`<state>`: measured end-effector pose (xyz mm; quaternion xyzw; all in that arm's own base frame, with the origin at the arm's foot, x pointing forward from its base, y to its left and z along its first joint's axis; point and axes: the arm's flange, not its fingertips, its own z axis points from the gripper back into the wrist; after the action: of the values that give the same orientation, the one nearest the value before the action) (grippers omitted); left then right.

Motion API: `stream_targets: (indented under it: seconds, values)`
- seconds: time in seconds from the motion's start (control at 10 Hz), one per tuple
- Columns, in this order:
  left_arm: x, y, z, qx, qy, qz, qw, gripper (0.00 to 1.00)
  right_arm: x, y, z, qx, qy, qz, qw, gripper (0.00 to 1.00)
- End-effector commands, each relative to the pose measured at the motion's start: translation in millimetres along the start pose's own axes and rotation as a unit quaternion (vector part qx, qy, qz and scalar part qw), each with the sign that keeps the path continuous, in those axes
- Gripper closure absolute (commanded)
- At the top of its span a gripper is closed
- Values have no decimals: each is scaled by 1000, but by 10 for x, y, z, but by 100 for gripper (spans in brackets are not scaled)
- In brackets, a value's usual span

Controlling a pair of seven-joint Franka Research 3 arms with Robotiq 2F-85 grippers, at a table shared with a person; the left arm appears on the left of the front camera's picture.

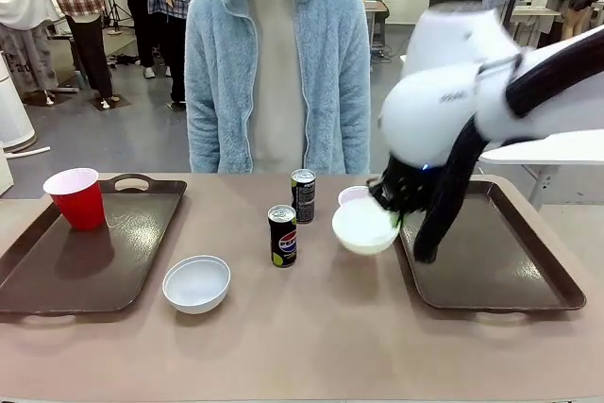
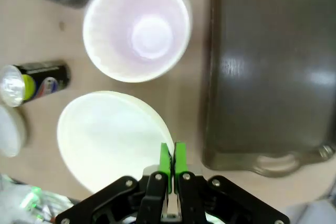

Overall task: Prepare tableware on both trays.
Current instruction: Pick up a Picnic Bowl from the table and place it on a Handle tray.

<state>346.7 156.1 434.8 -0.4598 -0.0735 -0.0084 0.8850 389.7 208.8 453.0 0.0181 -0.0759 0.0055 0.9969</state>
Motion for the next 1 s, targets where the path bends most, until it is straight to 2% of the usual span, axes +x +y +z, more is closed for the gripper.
stream_targets:
  seconds: [0.0, 0.2, 0.5, 0.7, 0.9]
  values:
    - [-4, -14, 13, -6, -2, -1, 1000, 0, 120, -414, 218, 5, 1, -22, 1000, 100]
    - [-4, -14, 13, -6, -2, -1, 1000, 0, 290, -977, 234, -5, 18, -4, 1000, 100]
    - [-4, -14, 13, -6, -2, -1, 1000, 0, 444, -1727, 189, 28, 23, -43, 998, 100]
    - [-4, -14, 13, -6, -2, -1, 1000, 0, 470, -2033, 118, 50, 22, -69, 996, 100]
    - [-4, -14, 13, -6, -2, -1, 1000, 0, 467, -2173, -139, 46, 29, -76, 996, 100]
